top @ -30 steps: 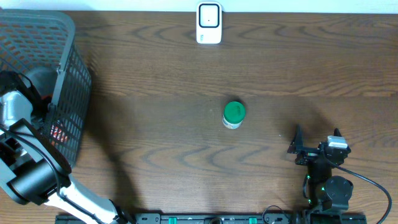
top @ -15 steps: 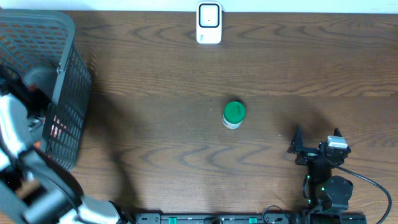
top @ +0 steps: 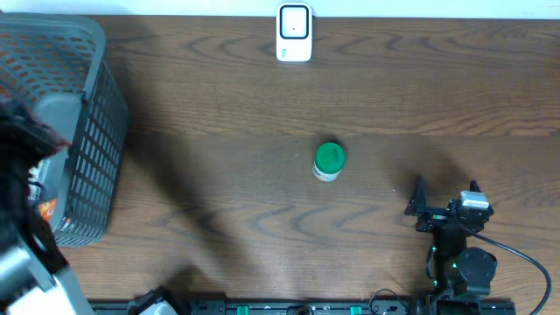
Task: Scan the item barcode
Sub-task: 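Place red candy bar on table left of bottle with left gripper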
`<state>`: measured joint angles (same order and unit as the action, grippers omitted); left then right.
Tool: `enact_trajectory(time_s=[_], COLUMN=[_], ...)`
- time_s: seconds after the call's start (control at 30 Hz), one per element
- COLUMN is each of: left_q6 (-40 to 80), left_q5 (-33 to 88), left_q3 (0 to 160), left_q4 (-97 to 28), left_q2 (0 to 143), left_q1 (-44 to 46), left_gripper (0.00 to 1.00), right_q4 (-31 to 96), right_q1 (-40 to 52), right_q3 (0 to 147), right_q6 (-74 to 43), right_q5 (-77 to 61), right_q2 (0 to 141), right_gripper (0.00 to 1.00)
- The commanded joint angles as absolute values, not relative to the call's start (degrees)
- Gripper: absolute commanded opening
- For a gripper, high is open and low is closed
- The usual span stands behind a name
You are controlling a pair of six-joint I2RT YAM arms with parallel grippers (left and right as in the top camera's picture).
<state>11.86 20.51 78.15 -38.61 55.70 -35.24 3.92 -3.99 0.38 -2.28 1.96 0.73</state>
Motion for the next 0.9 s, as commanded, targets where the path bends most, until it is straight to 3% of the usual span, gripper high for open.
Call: enact_trajectory(time_s=[0.0, 0.17, 0.3, 0.57, 0.87], left_q6=[14.3, 14.3, 16.6, 24.0, 29.7], left_q5=[31.0, 30.0, 23.3, 8.1, 3.4], left_q3=[78.3, 74.6, 67.4, 55.2, 55.1], left_q4=[-41.7, -48.7, -47.0, -30.8, -18.1], left_q2=[54.0, 54.5, 57.2, 71.2, 92.7], left_q1=[-29.9, -16.6, -4.3, 19.0, 31.4], left_gripper=[0.35, 0.35, 0.35, 0.35, 0.35], right_q4=[4.1, 4.1, 4.1, 4.1, 4.1], right_q1=[-3.7, -3.7, -3.7, -3.7, -3.7], right_q3=[0.3, 0.3, 0.3, 0.3, 0.3], right_q6=[-1.6, -1.6, -1.6, -1.6, -1.6], right_q5=[2.0, 2.0, 2.0, 2.0, 2.0], right_q2=[0.4, 0.4, 0.4, 0.4, 0.4], right_gripper=[0.99, 0.99, 0.99, 0.99, 0.99])
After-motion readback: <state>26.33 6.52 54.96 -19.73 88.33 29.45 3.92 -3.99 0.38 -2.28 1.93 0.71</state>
